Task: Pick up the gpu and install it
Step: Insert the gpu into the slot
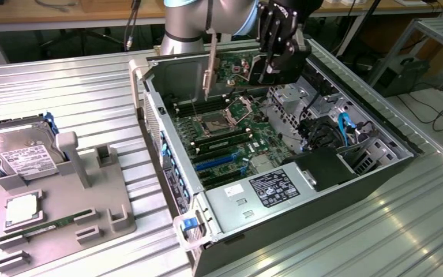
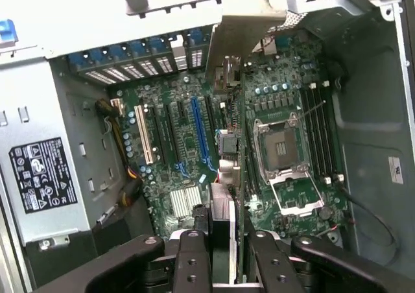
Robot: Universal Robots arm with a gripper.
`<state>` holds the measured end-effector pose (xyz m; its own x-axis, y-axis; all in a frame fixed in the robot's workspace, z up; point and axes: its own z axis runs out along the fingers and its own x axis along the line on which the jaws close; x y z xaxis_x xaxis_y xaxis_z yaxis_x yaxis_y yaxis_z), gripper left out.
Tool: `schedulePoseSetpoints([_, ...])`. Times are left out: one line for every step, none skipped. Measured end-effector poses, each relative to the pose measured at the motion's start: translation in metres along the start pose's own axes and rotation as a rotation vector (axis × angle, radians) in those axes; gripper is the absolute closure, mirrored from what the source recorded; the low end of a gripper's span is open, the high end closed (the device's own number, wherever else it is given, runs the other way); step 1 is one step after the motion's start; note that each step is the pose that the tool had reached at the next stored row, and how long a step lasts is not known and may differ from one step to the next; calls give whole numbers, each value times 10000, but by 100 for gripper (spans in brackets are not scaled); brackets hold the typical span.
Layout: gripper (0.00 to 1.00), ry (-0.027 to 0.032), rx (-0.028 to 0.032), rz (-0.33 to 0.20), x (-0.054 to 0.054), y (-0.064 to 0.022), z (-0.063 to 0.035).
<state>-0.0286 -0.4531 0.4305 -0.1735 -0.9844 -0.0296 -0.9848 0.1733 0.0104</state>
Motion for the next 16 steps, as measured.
schedulePoseSetpoints([72,2,-7,-244,0,0,1])
schedulePoseSetpoints([72,4,-12,-408,0,0,1])
schedulePoseSetpoints([72,5,-16,-527,0,0,1])
schedulePoseSetpoints([72,6,-19,-652,0,0,1])
schedulePoseSetpoints([72,7,-22,-746,0,0,2])
schedulePoseSetpoints([72,7,-24,-814,0,0,2])
schedulePoseSetpoints([72,8,-26,-875,0,0,4])
schedulePoseSetpoints([72,9,-26,-890,0,0,7])
schedulePoseSetpoints([72,10,-27,-903,0,0,11])
schedulePoseSetpoints([72,9,-27,-912,0,0,17])
schedulePoseSetpoints([72,7,-28,-918,1,0,23])
schedulePoseSetpoints([72,4,-29,-932,1,0,35])
schedulePoseSetpoints([72,3,-29,-953,1,0,48])
schedulePoseSetpoints([72,4,-30,-968,1,-1,57])
schedulePoseSetpoints([72,3,-30,-974,2,-1,65])
schedulePoseSetpoints([72,4,-30,-980,2,-1,72])
